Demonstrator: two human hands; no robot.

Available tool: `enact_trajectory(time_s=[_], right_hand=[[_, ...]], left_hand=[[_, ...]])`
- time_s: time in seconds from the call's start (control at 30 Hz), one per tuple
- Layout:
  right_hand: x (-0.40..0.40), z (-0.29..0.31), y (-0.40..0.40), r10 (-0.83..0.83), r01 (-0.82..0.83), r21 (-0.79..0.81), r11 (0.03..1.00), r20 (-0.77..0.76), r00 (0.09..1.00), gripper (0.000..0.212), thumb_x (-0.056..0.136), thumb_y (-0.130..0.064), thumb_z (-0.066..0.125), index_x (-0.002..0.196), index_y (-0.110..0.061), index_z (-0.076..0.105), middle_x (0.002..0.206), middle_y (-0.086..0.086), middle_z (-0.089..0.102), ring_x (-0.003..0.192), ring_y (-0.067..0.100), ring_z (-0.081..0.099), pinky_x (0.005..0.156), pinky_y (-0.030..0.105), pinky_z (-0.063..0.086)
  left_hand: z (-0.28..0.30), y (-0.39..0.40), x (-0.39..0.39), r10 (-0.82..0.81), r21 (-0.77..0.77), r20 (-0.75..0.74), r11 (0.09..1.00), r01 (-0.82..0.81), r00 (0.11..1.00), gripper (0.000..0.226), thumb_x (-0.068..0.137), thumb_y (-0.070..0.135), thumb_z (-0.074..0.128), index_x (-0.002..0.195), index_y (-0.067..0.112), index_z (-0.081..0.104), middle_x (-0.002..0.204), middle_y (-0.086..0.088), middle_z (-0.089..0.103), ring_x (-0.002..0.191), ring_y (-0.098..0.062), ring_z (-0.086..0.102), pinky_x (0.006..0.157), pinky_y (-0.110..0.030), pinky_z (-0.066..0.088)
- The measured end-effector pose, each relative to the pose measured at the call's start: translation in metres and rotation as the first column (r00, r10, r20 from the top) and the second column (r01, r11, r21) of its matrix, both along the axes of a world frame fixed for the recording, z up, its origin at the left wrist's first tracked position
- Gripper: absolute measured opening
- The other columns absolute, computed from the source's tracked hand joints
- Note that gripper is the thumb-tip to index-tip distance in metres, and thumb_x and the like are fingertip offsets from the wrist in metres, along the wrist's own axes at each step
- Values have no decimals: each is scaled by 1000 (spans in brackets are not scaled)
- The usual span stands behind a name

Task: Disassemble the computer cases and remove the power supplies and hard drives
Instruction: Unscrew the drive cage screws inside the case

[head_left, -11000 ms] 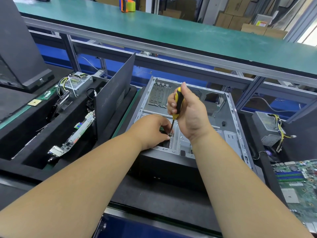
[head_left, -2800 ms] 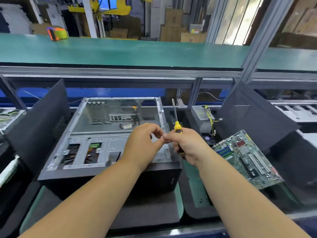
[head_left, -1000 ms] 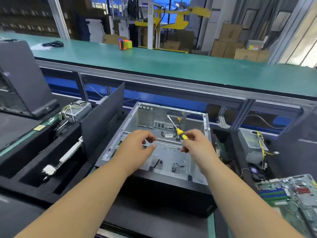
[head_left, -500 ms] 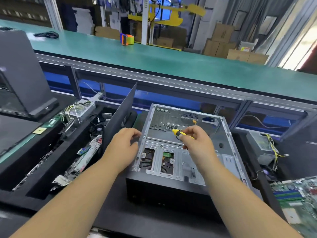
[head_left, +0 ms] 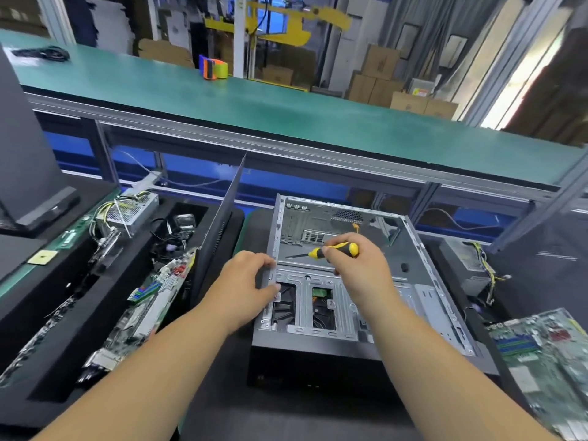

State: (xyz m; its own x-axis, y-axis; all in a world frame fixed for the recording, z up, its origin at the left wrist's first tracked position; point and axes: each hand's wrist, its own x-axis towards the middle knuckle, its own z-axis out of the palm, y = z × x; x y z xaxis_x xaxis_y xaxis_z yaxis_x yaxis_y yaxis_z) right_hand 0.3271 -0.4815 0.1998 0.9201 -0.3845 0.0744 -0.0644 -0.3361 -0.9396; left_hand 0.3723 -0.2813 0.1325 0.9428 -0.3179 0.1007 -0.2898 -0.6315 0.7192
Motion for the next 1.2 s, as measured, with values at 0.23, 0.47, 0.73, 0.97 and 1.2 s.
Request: enact_trajectory(time_s=[0.23, 0.47, 0.73, 0.97, 1.2], right_hand=[[15, 8, -7, 20, -19, -18, 1000, 38, 999, 7, 87, -23, 73, 80, -25, 70, 75, -7, 70, 68, 7, 60, 70, 36, 53], [30, 15, -29, 93, -91, -41, 995, 54, 994, 9, 89, -26, 71, 81, -20, 69, 72, -7, 69, 55, -1, 51, 62, 26, 46], [53, 15, -44, 175, -169, -92, 981, 60, 983, 22, 88, -39, 68, 81, -18, 66, 80, 2, 72, 64, 11, 53, 65, 31, 45], [69, 13, -23, 346, -336, -132, 933, 60, 936, 28, 90, -45, 65, 80, -19, 62, 77, 5, 68, 69, 20, 56, 66, 35, 47], [87, 32, 21, 396, -392, -66, 917, 67, 916, 26, 91, -46, 64, 75, -25, 58, 80, -4, 73, 57, 2, 54, 60, 31, 42]], left_hand=[[7, -23, 6, 176, 48, -26, 984, -174, 984, 29, 89, 36, 64, 116, 33, 54, 116, 8, 49, 102, -16, 54, 83, -34, 49], [13, -52, 11, 344, 153, -33, 930, -336, 938, 29, 92, 27, 60, 114, 25, 42, 115, 3, 48, 92, -22, 56, 72, -37, 50], [12, -53, 11, 409, 173, -78, 904, -392, 909, 41, 90, 22, 63, 125, 25, 41, 125, -2, 46, 102, -25, 53, 83, -42, 50], [15, -27, -1, 461, 145, -78, 882, -448, 884, 50, 80, 32, 68, 119, 43, 38, 112, 8, 43, 86, -16, 56, 67, -33, 48], [26, 24, -1, 512, 22, 105, 856, -516, 853, 56, 86, 30, 68, 137, 30, 44, 129, 8, 49, 122, -16, 47, 98, -36, 44]])
